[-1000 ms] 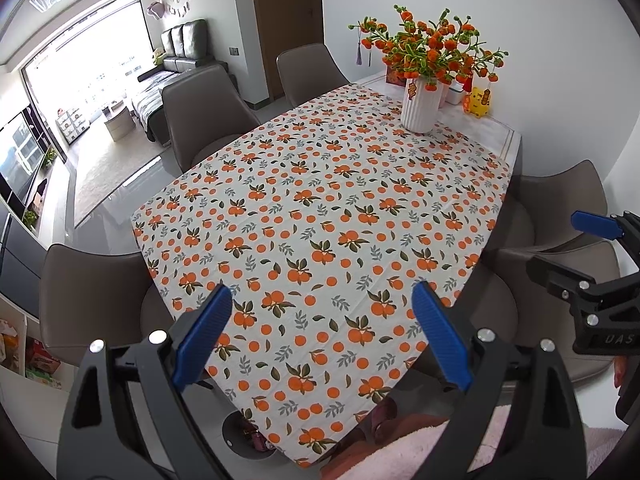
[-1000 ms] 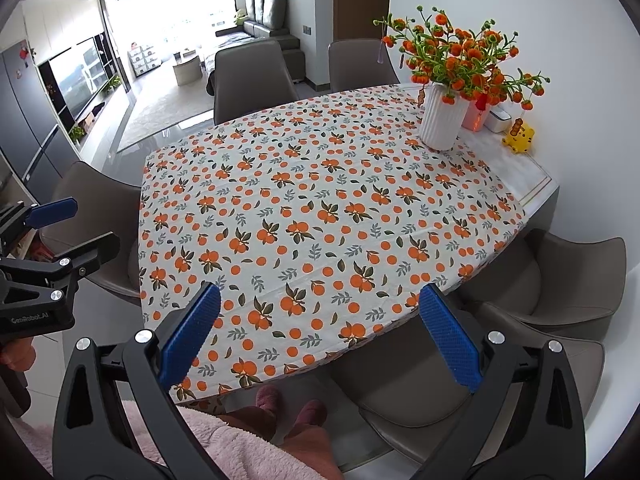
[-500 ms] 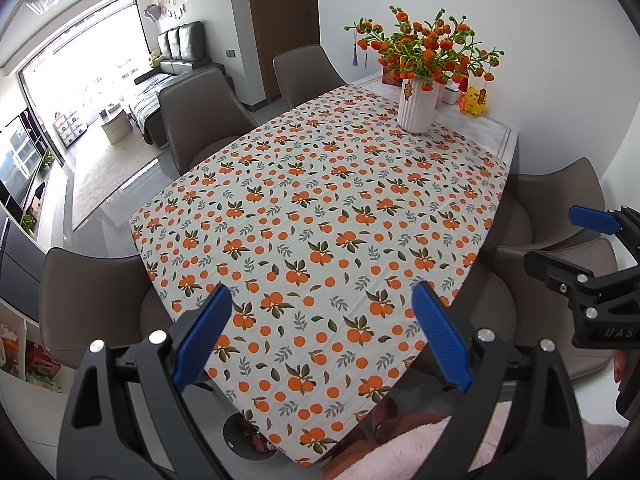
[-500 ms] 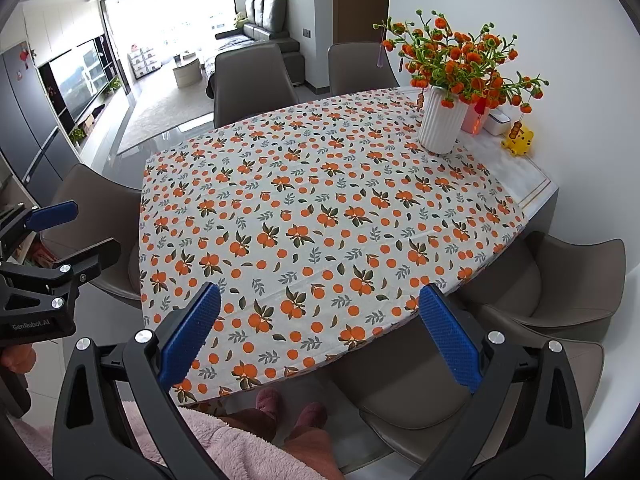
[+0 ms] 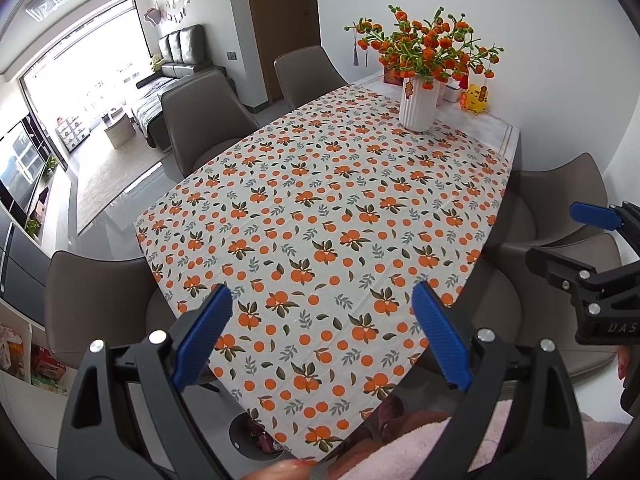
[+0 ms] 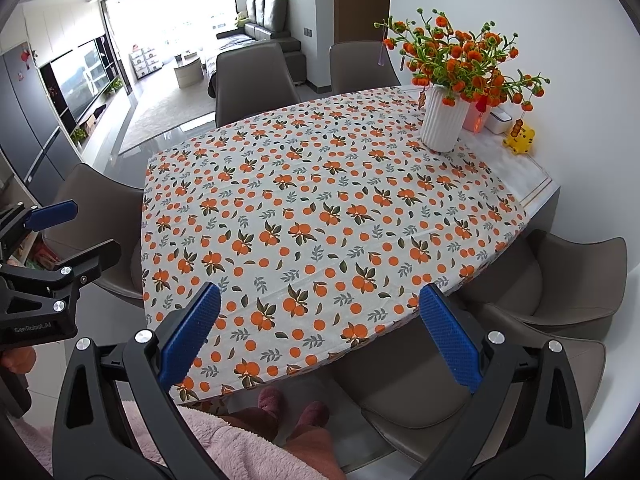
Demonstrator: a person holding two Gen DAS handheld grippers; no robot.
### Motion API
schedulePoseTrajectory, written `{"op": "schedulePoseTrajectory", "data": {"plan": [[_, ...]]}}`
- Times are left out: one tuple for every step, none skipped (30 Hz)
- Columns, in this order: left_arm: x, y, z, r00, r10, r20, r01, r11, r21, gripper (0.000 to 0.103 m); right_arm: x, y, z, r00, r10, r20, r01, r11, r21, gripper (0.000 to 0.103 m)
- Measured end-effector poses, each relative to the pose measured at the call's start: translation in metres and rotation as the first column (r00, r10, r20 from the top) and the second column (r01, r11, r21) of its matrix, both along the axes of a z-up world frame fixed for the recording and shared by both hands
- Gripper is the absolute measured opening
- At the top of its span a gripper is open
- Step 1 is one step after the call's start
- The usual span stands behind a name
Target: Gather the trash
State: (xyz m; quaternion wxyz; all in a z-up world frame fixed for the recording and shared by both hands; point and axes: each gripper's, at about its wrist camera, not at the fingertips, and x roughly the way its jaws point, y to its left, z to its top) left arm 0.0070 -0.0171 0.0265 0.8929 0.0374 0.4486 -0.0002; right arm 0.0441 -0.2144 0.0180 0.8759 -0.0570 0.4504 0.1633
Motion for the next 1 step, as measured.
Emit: {"op": "schedulePoseTrajectory", "data": {"plan": [[-0.0010,0.0004,0.0002,1.000,0.000,0.000,0.000,1.000,0.000,0.091,0.0000,0.0001,-0.0002,1.000,0.000,0.000,0.000,1.000,0.000,0.096]]}}
